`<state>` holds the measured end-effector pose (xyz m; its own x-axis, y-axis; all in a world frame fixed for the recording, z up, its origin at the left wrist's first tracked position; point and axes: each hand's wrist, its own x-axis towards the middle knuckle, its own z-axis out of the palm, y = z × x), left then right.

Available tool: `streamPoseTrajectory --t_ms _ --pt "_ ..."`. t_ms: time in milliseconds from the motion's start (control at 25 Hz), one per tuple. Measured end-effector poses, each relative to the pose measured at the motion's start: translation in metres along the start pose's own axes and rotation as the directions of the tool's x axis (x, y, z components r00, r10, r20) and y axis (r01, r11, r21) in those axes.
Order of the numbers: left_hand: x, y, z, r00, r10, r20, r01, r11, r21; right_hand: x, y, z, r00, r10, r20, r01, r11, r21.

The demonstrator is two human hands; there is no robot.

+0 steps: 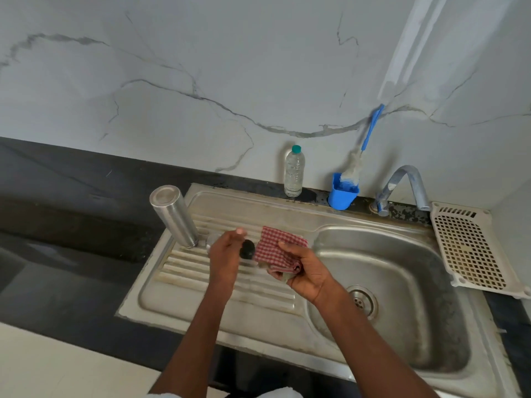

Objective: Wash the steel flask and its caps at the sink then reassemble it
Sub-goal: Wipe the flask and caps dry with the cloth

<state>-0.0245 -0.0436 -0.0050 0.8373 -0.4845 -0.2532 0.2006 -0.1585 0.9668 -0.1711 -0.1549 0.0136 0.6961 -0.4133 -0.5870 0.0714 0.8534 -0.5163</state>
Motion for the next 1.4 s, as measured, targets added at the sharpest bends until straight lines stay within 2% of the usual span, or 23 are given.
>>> streamPoseTrajectory --t_ms 40,120,160,240,360,480,600,680,880,1080,1240,1320,1400 --pt "0.000 -0.005 -0.018 0.988 0.042 -0.152 -0.039 0.999 0.022 0.005 0.008 0.004 1.000 0.009 0.007 -0.009 1.000 0.014" --pt "0.004 -0.008 -0.051 0.912 0.089 -0.401 -0.065 0.995 0.073 0.014 0.020 0.017 1.000 0.009 -0.015 -0.010 0.999 -0.037" --pt "0.010 -0.007 -0.064 0.878 0.105 -0.467 -0.068 0.993 0.097 0.019 0.025 0.024 1.000 0.005 -0.023 -0.007 0.998 -0.064" --pt "0.029 -0.008 -0.086 0.866 0.102 -0.490 -0.035 0.989 0.143 0.028 0.035 0.040 0.999 -0.003 -0.039 -0.001 0.994 -0.106" --pt "0.058 -0.009 -0.105 0.914 0.062 -0.401 0.042 0.969 0.244 0.035 0.046 0.058 0.998 -0.040 -0.057 0.029 0.983 -0.180" --pt "0.081 -0.012 -0.111 0.942 0.143 -0.303 -0.015 0.921 0.388 0.040 0.049 0.066 0.992 -0.082 -0.095 0.060 0.974 -0.218" --pt "0.098 -0.003 -0.112 0.945 0.204 -0.254 -0.130 0.952 0.279 0.042 0.047 0.071 0.980 -0.143 -0.141 0.104 0.962 -0.254" --pt "0.101 0.008 -0.111 0.949 0.205 -0.241 -0.155 0.965 0.210 0.039 0.044 0.073 0.973 -0.173 -0.155 0.129 0.957 -0.259" --pt "0.081 0.041 -0.100 0.925 0.306 -0.227 -0.283 0.951 0.129 0.021 0.029 0.060 0.948 -0.250 -0.196 0.196 0.946 -0.260" --pt "0.035 0.098 -0.029 0.918 0.395 -0.032 -0.393 0.918 0.047 -0.005 -0.004 0.009 0.865 -0.333 -0.374 0.279 0.941 -0.193" --pt "0.003 0.107 0.042 0.870 0.470 0.153 -0.470 0.882 -0.036 -0.035 -0.029 -0.036 0.791 -0.383 -0.477 0.323 0.924 -0.206" --pt "-0.005 0.088 0.074 0.867 0.407 0.287 -0.416 0.909 -0.033 -0.047 -0.038 -0.060 0.743 -0.404 -0.533 0.321 0.915 -0.245" --pt "-0.016 0.055 0.104 0.883 0.257 0.393 -0.271 0.962 -0.019 -0.062 -0.047 -0.077 0.707 -0.425 -0.565 0.337 0.905 -0.260"
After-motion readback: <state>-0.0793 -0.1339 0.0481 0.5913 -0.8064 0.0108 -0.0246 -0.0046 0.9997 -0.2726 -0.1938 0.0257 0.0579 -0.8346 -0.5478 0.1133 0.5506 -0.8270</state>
